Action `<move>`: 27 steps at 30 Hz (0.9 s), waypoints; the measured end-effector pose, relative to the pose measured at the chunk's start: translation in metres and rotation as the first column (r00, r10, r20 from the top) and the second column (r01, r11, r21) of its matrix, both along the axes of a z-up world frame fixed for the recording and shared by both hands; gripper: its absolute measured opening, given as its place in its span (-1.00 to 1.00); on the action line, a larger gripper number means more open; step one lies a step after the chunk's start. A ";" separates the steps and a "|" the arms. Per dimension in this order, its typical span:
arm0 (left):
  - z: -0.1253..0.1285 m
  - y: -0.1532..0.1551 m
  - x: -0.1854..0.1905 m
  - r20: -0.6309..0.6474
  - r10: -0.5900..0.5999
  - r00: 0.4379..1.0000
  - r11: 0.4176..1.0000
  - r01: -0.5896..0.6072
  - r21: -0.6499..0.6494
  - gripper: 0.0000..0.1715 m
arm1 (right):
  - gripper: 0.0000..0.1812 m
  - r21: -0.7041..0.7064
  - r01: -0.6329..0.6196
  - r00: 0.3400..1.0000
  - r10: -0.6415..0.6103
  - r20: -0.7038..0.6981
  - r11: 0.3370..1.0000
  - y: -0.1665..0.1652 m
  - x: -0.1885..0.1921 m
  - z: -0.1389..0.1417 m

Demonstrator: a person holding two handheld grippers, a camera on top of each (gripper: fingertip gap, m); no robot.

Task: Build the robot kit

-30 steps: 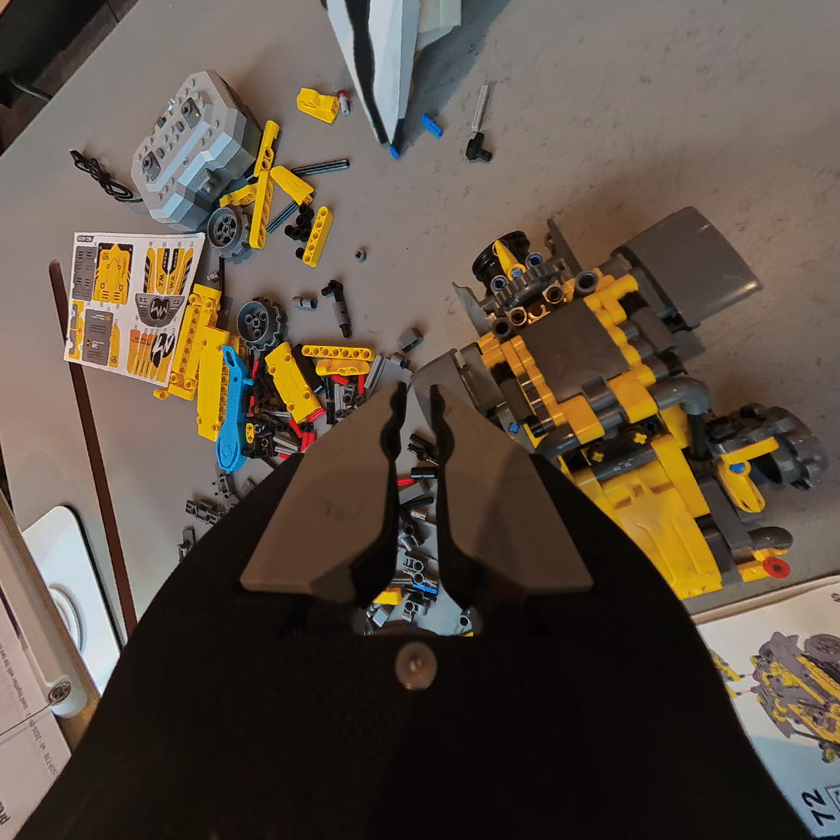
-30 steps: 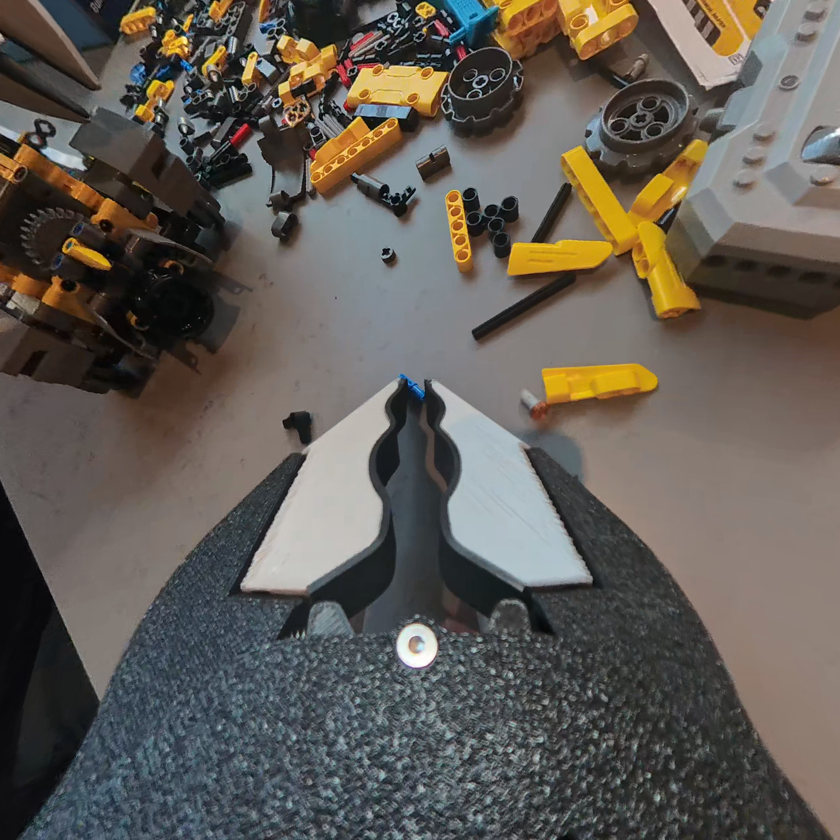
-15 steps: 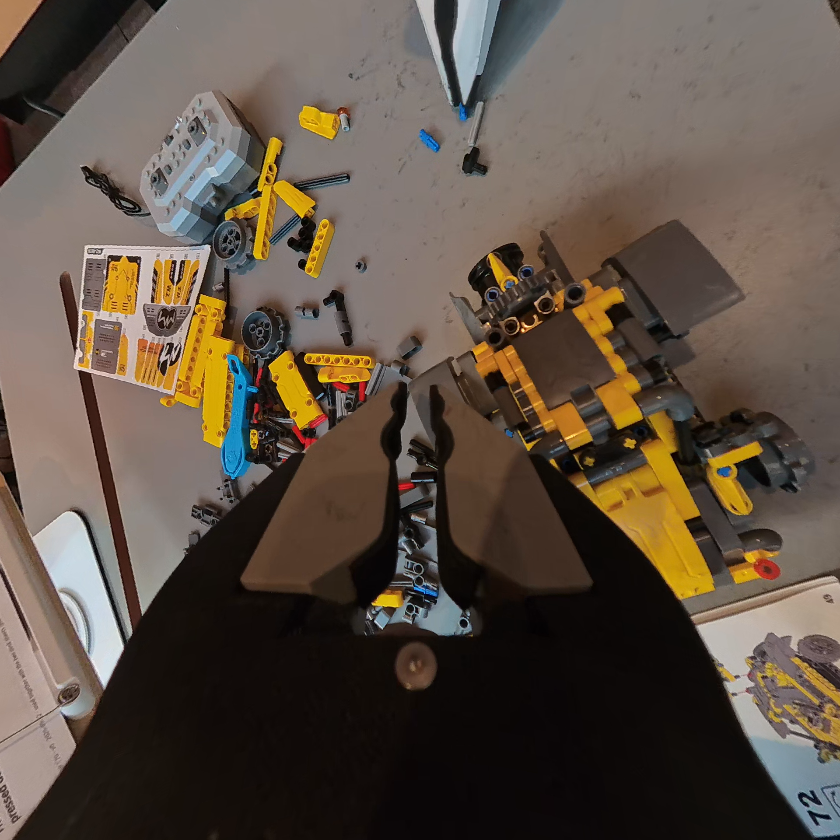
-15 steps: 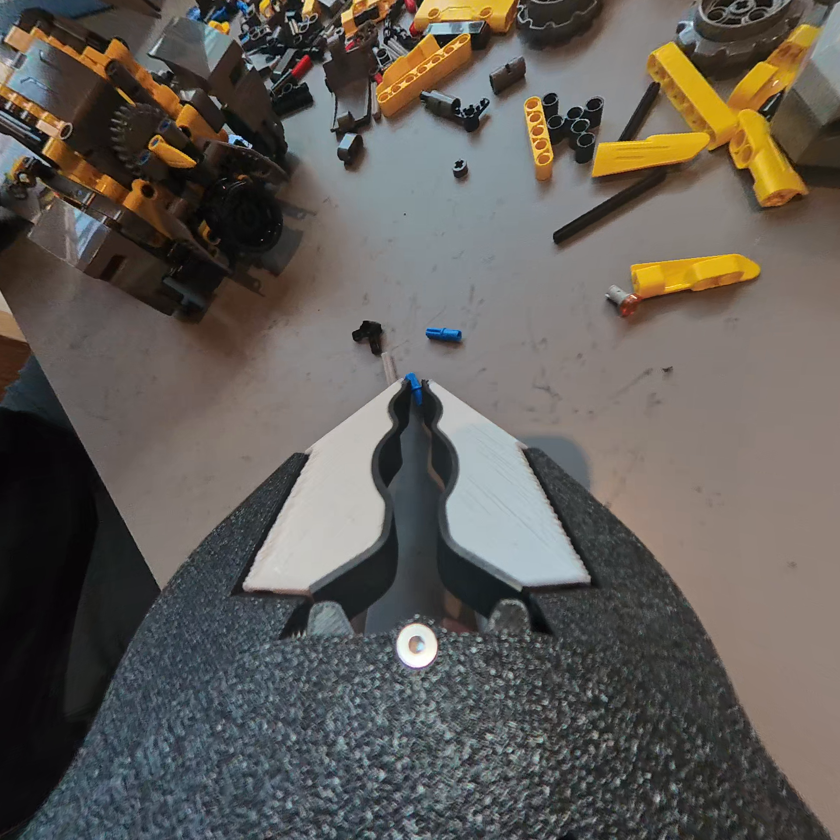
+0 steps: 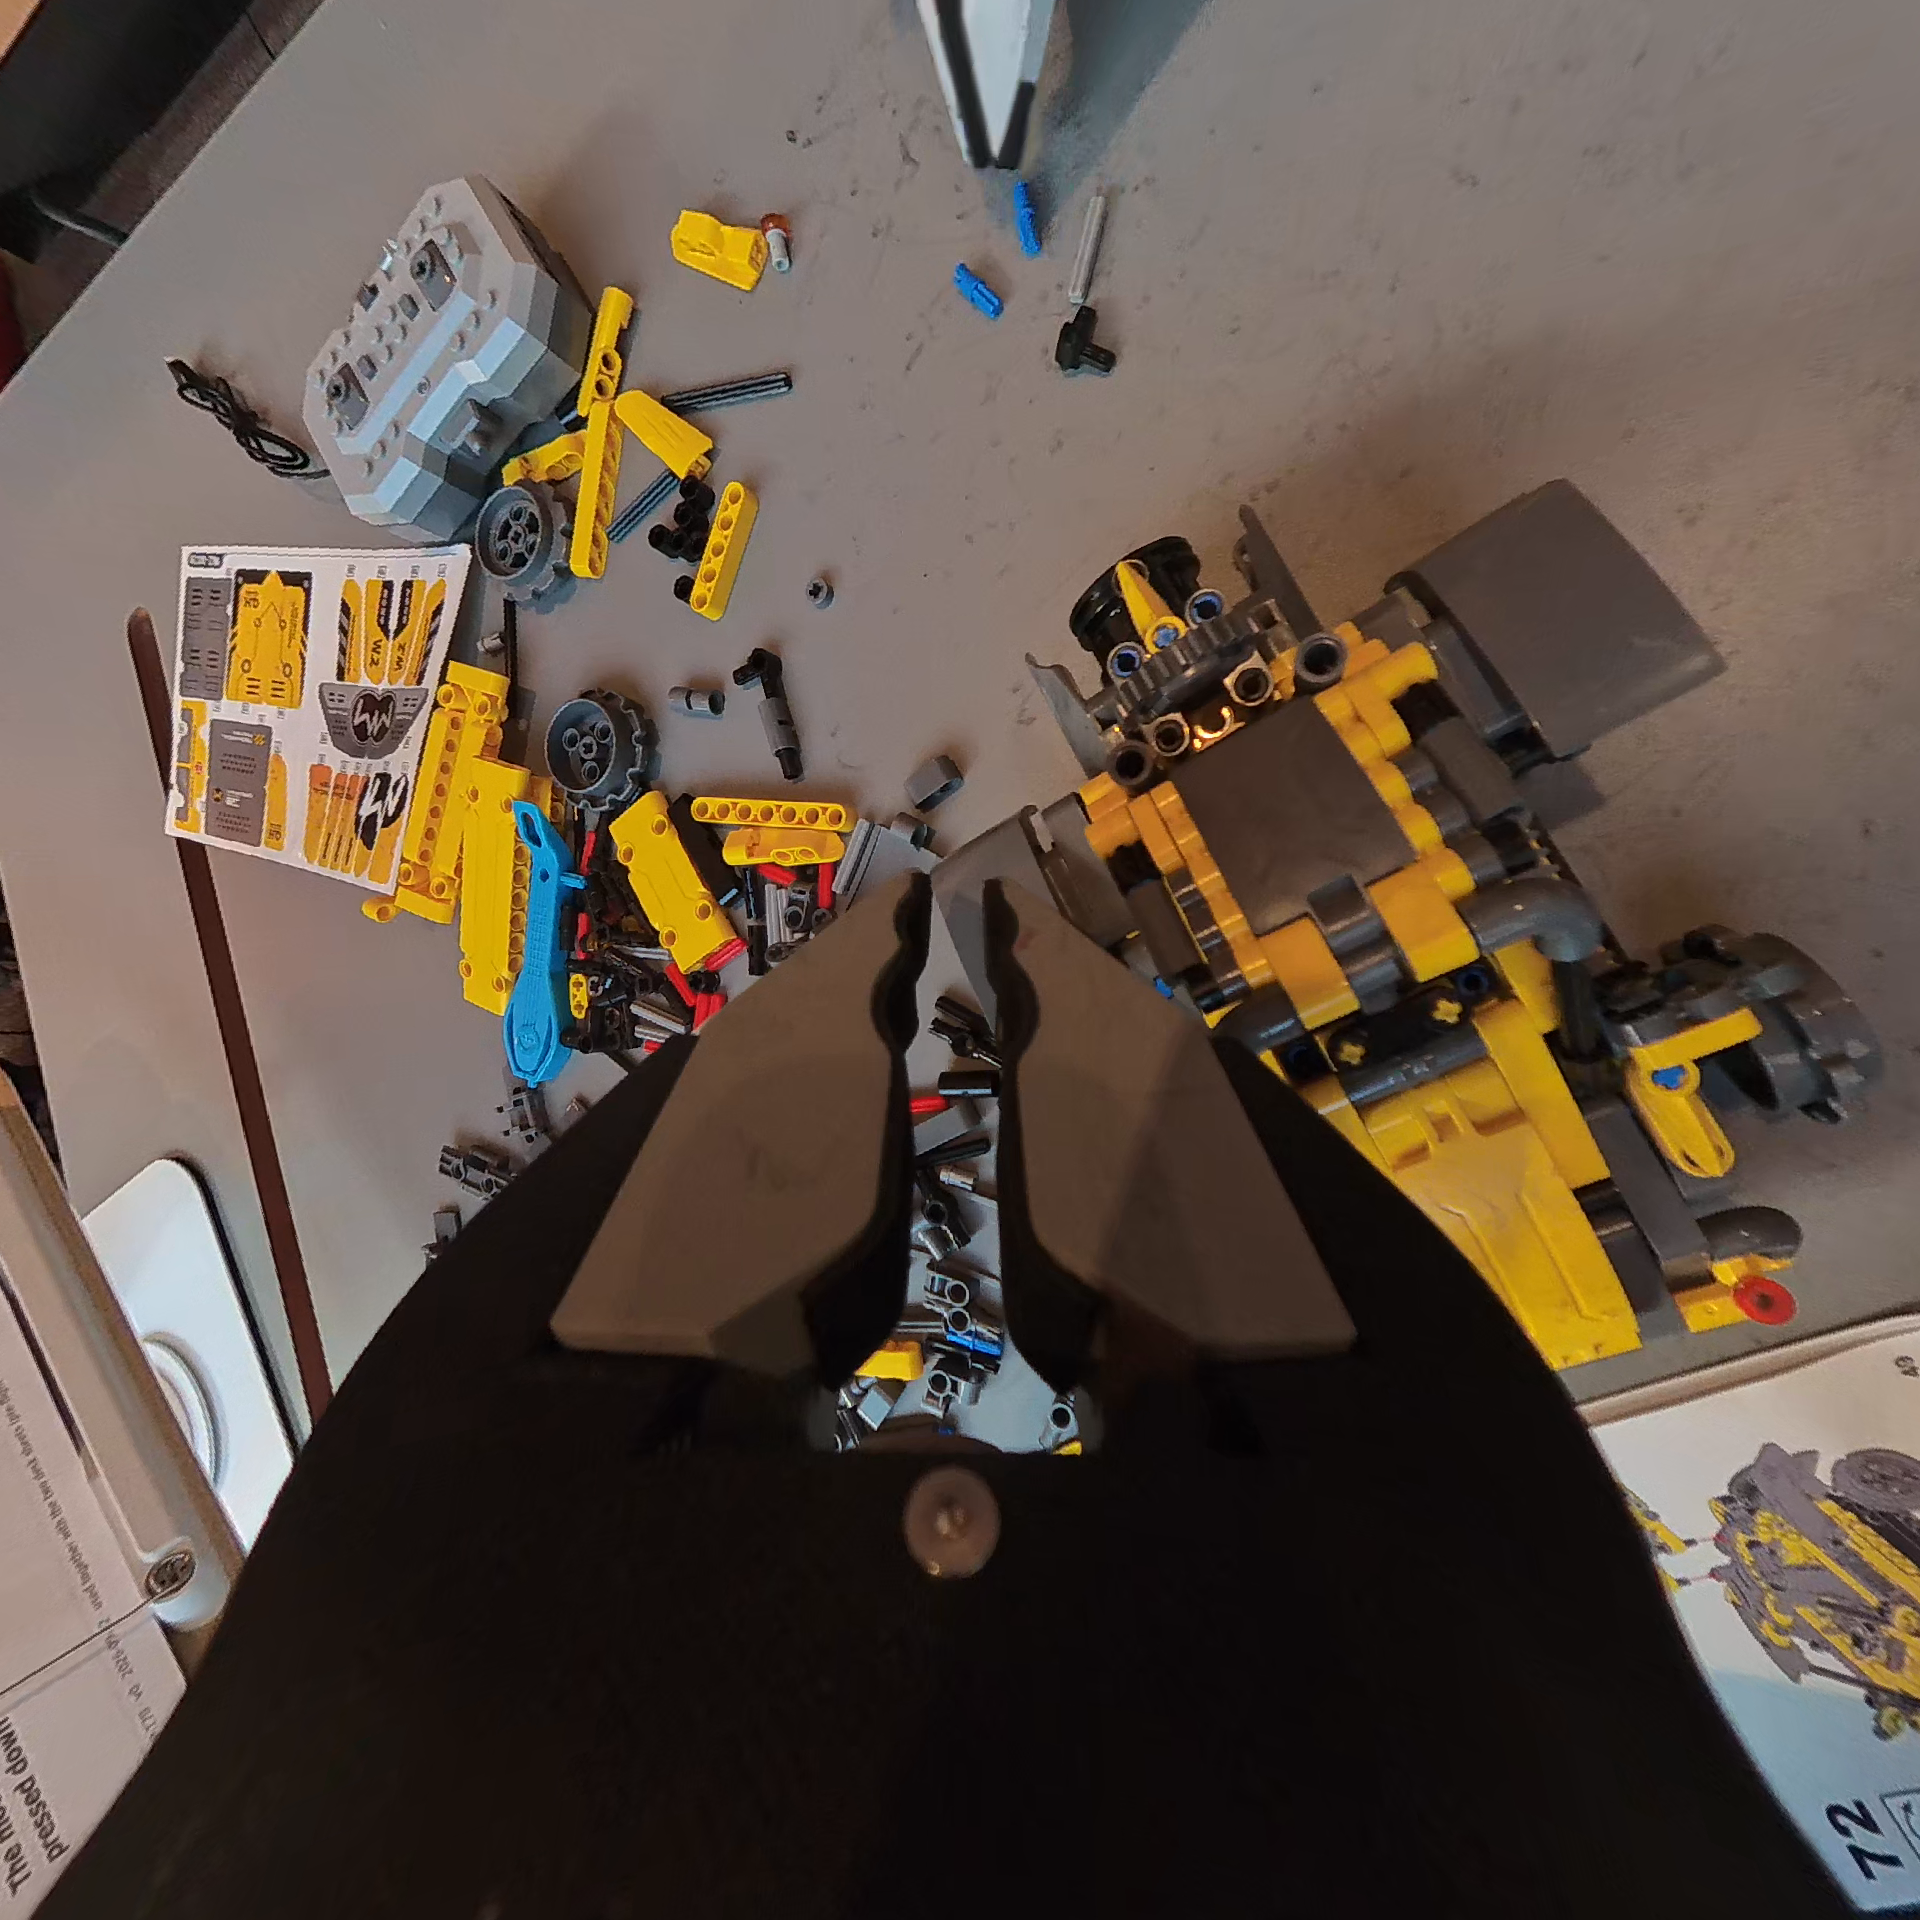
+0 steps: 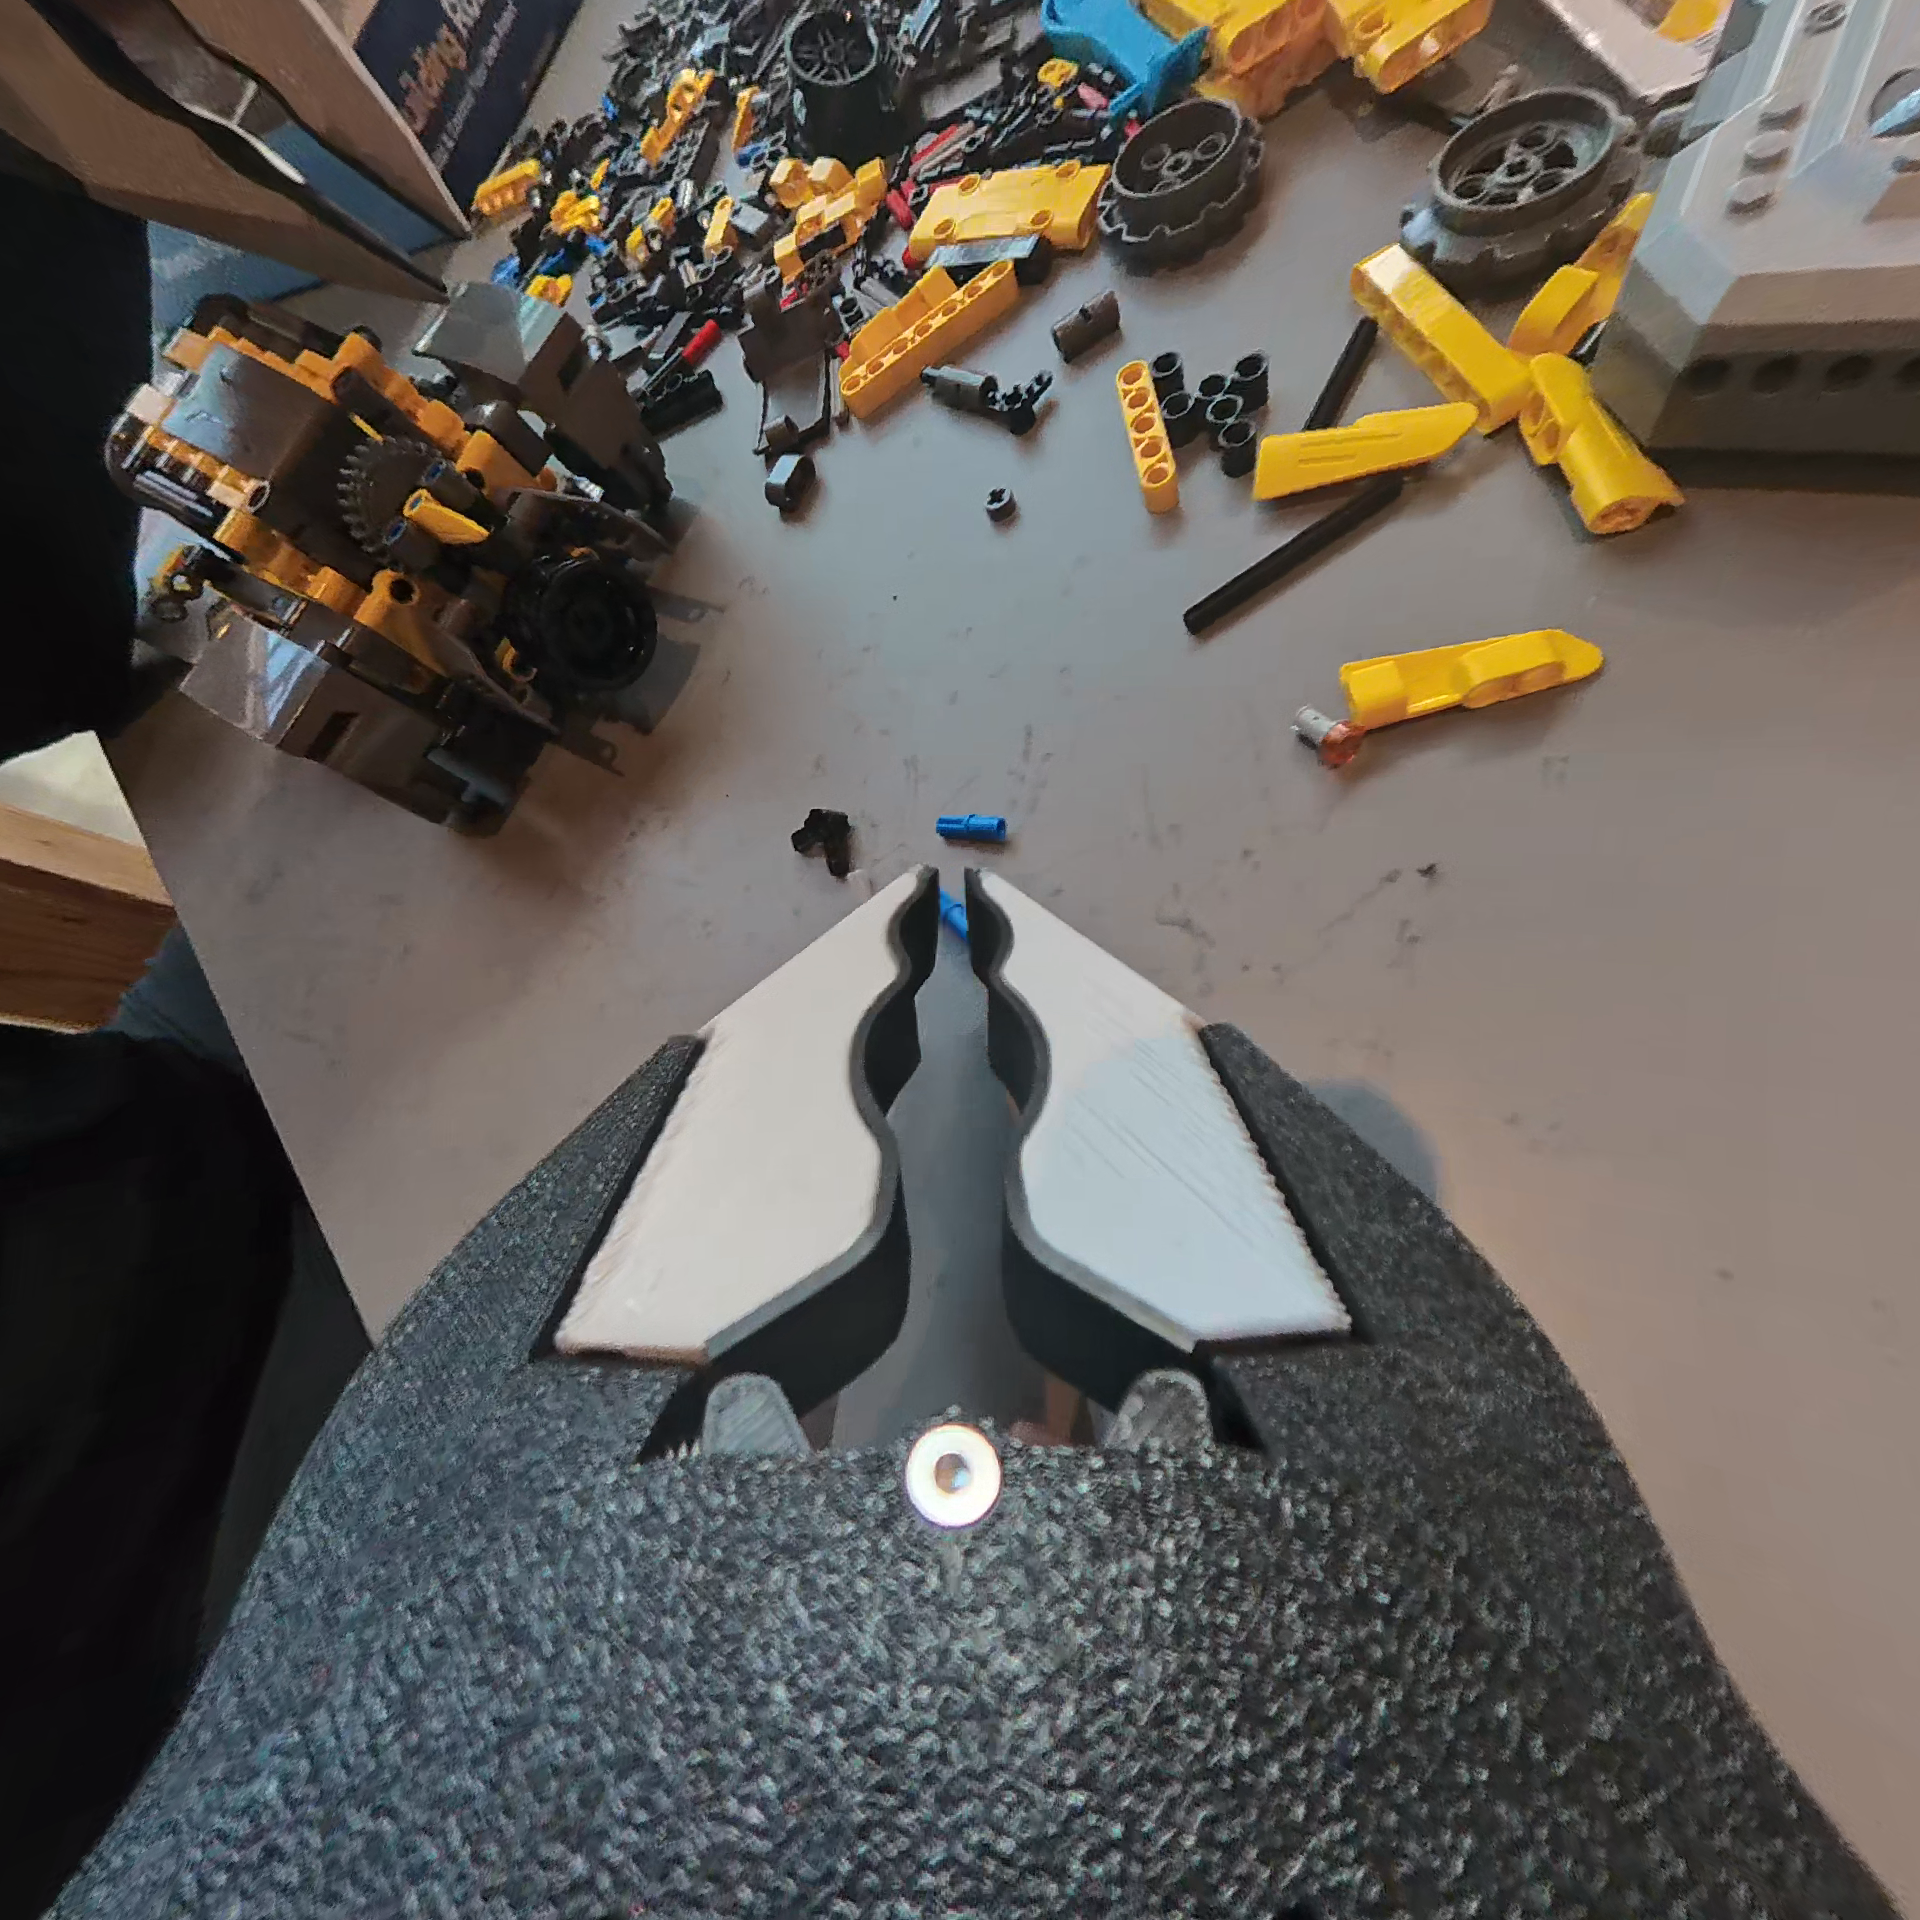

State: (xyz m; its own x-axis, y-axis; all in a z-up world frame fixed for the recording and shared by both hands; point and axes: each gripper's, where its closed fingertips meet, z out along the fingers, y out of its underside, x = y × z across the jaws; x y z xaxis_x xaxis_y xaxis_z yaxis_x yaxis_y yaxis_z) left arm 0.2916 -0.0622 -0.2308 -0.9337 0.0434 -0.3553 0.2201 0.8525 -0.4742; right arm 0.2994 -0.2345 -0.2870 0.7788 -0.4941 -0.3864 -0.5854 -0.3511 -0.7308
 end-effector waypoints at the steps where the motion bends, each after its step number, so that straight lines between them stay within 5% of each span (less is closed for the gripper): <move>1: 0.000 0.000 0.000 -0.001 0.000 1.000 1.000 0.000 -0.002 -0.93 | -0.98 -0.001 0.007 1.000 -0.007 0.001 1.000 -0.001 0.003 0.000; 19: 0.003 0.001 0.000 0.001 -0.003 1.000 1.000 0.003 -0.014 -0.94 | -1.00 -0.104 -0.058 0.998 0.057 -0.018 0.993 0.006 0.002 -0.015; 27: 0.003 0.002 0.001 0.001 0.001 1.000 1.000 -0.001 -0.014 -0.93 | -1.00 0.002 -0.012 1.000 0.012 0.003 1.000 0.002 0.008 0.000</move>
